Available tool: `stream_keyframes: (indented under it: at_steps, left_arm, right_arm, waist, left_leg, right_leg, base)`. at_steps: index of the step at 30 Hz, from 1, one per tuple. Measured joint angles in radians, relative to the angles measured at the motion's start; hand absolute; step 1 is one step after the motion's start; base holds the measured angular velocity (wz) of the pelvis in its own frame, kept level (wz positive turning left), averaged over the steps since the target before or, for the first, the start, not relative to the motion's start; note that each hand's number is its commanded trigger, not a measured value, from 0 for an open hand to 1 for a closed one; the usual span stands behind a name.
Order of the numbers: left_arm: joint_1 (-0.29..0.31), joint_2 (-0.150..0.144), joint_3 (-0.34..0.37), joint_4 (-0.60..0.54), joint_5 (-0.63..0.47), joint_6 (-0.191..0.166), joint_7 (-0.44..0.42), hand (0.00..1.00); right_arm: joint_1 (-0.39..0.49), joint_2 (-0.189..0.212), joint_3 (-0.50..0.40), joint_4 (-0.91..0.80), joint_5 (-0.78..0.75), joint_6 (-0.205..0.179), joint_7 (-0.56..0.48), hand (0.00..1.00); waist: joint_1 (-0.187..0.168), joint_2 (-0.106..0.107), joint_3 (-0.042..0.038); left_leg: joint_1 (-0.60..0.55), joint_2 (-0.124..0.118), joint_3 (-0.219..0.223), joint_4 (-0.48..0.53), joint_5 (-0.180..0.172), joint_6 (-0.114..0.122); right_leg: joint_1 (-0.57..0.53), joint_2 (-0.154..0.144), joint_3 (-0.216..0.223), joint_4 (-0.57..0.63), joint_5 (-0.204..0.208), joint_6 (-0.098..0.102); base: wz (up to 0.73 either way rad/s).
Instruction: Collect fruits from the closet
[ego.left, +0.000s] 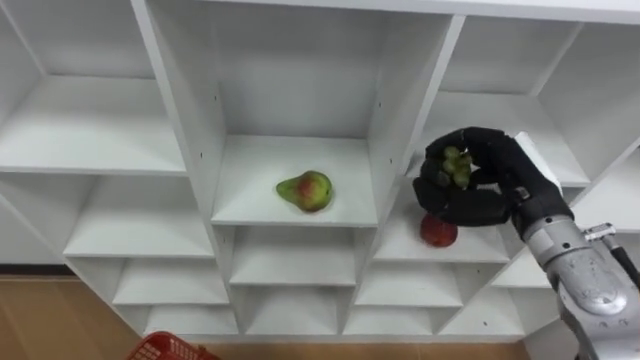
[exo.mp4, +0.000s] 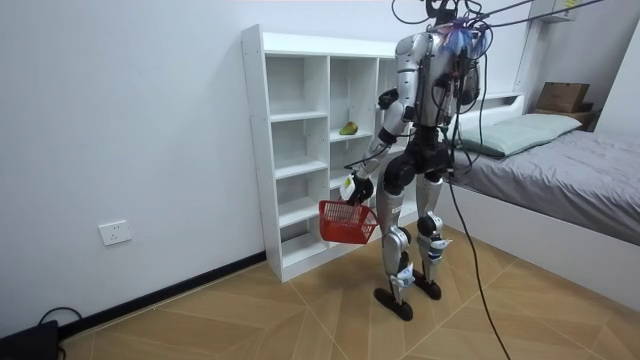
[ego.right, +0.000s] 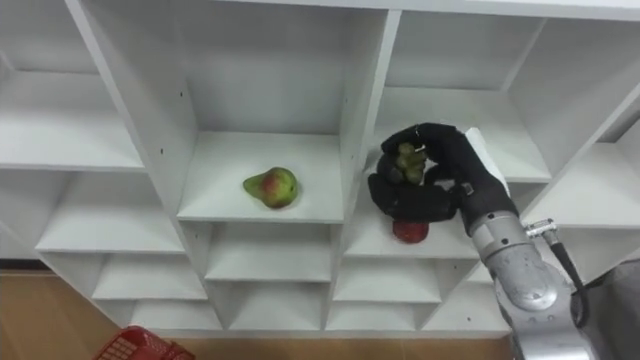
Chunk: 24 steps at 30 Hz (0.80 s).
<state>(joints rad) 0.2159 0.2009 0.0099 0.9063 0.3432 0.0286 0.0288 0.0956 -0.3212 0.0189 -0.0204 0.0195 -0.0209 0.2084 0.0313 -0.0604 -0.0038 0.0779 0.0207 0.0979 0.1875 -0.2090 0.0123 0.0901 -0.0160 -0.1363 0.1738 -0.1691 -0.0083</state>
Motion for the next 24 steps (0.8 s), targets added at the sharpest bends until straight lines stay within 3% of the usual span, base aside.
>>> stream_keyframes:
  at_steps: [2,6,11,18,19,22,24]
  left_arm:
    - [0.000,-0.003,-0.001,0.000,0.000,0.000,0.003,1.00]
    - [-0.027,-0.005,-0.026,0.001,-0.028,-0.001,0.003,1.00]
    - [-0.061,-0.015,-0.027,0.020,-0.078,-0.007,0.002,1.00]
    - [-0.075,-0.018,-0.076,0.020,-0.165,-0.007,0.003,1.00]
    - [-0.085,-0.018,-0.091,0.020,-0.181,-0.007,0.002,1.00]
    - [-0.102,-0.018,-0.109,0.020,-0.197,-0.011,-0.001,1.00]
    - [-0.117,-0.018,-0.112,0.020,-0.198,-0.014,-0.005,1.00]
  right_arm:
    - [0.018,0.024,0.015,0.000,0.001,0.003,0.037,1.00]
    - [0.037,0.023,0.106,0.000,0.051,0.018,0.115,1.00]
    - [0.039,0.023,0.148,-0.001,0.070,0.019,0.177,1.00]
    - [0.055,0.021,0.204,0.011,0.070,0.025,0.243,1.00]
    - [0.055,0.022,0.213,0.022,0.070,0.026,0.255,1.00]
    - [0.056,0.023,0.245,0.049,0.070,0.032,0.274,1.00]
    - [0.056,0.028,0.253,0.052,0.069,0.037,0.284,1.00]
  waist:
    - [0.002,0.004,0.0003]
    - [0.006,0.012,0.0010]
    - [0.025,0.026,-0.0023]
    - [0.026,0.016,-0.0013]
    - [0.025,0.010,0.0059]
    - [0.029,-0.002,0.0031]
    - [0.032,-0.005,0.0054]
  left_leg:
    - [-0.003,0.001,0.006,0.000,0.000,0.000]
    - [-0.016,0.002,0.006,0.004,0.000,0.001]
    - [-0.016,0.001,0.008,0.002,0.000,0.001]
    - [-0.034,-0.001,0.007,0.010,0.000,0.000]
    - [-0.042,-0.001,0.005,0.017,0.001,0.000]
    - [-0.071,0.000,0.003,0.031,0.000,0.000]
    - [-0.089,0.000,-0.004,0.037,0.000,0.000]
  right_leg:
    - [-0.004,0.001,0.003,0.002,0.001,-0.001]
    - [-0.013,0.000,0.004,0.004,0.004,-0.002]
    - [-0.024,0.001,0.012,0.013,0.004,-0.002]
    - [-0.040,0.001,0.007,0.016,0.004,-0.002]
    - [-0.043,0.000,0.002,0.015,0.004,-0.003]
    - [-0.070,0.000,-0.004,0.017,0.006,-0.005]
    - [-0.083,0.000,-0.007,0.018,0.007,-0.006]
  base:
    - [-0.07]
    - [0.00]
    - [-0.04]
    - [0.01]
    - [0.08]
    - [0.05]
    - [0.06]
